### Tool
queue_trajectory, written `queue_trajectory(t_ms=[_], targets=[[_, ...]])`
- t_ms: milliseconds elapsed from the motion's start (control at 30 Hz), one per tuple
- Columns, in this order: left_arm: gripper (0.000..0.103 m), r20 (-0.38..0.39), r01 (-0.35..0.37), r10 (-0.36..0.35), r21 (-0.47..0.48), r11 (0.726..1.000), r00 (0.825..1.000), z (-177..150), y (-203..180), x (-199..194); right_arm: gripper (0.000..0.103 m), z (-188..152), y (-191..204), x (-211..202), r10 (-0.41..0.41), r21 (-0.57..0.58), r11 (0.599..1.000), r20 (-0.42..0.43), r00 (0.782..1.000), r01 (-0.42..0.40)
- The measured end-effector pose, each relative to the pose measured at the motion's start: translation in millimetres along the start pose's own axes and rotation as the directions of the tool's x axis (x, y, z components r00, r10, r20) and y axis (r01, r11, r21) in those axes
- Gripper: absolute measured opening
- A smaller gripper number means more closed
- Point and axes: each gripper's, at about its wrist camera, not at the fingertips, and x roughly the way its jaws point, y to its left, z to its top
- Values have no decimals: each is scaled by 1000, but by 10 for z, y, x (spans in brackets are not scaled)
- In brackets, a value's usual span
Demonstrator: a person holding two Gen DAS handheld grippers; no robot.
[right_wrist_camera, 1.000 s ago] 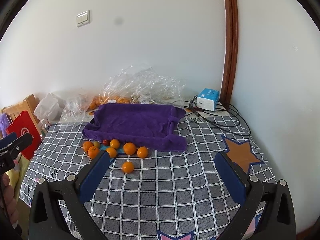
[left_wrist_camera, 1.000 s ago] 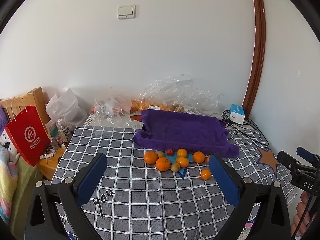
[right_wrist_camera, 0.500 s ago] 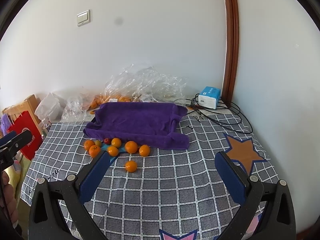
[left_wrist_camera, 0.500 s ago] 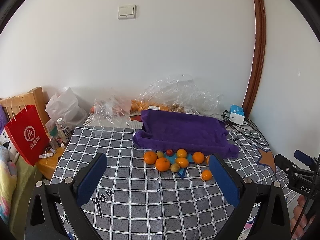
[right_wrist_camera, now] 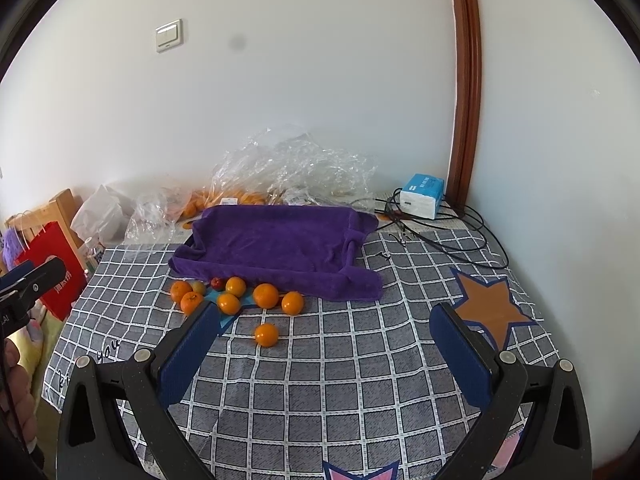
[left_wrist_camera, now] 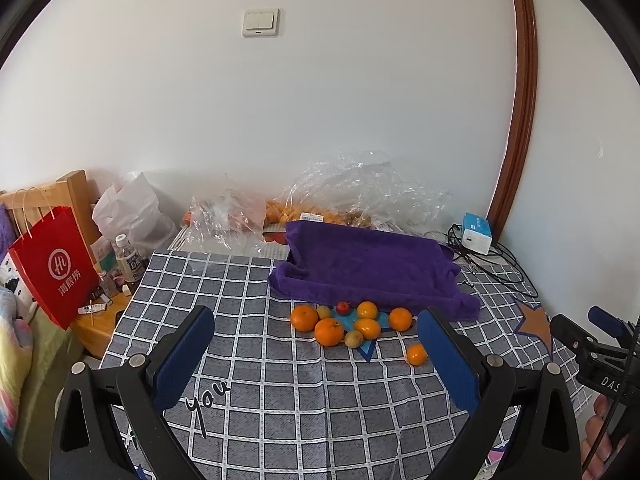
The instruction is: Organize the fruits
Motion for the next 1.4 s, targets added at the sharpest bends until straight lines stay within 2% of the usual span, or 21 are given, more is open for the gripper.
queue_trajectory(t_ms=[567,867,1033,1200,1300,1400], targets=[[102,2,-2,2,9,1000,1000,-20,7,5,103,8,3,-10,-12,-7,1000,4,1000,12],[102,5,-19,19,32,999,1000,15,30,186,103,22,27,118,-10,5,1000,-3,1000,10],[102,-12,-40,40,25,999,999,-8,94,411,103,-17,74,382,-36,-8,999,-38,999,35],[102,-74,-62,63,7,998,995,-136,245,754,103,-155,124,749,-51,-40,998,-72,996,48],[95,-131,-77,76,-3,997,988,-201,338,985,99,-247,185,992,-11,-65,998,-108,994,4],[94,-162,-95,95,5,995,982,-269,443,1172,96,-335,223,1278,7,-50,999,-155,988,-15]])
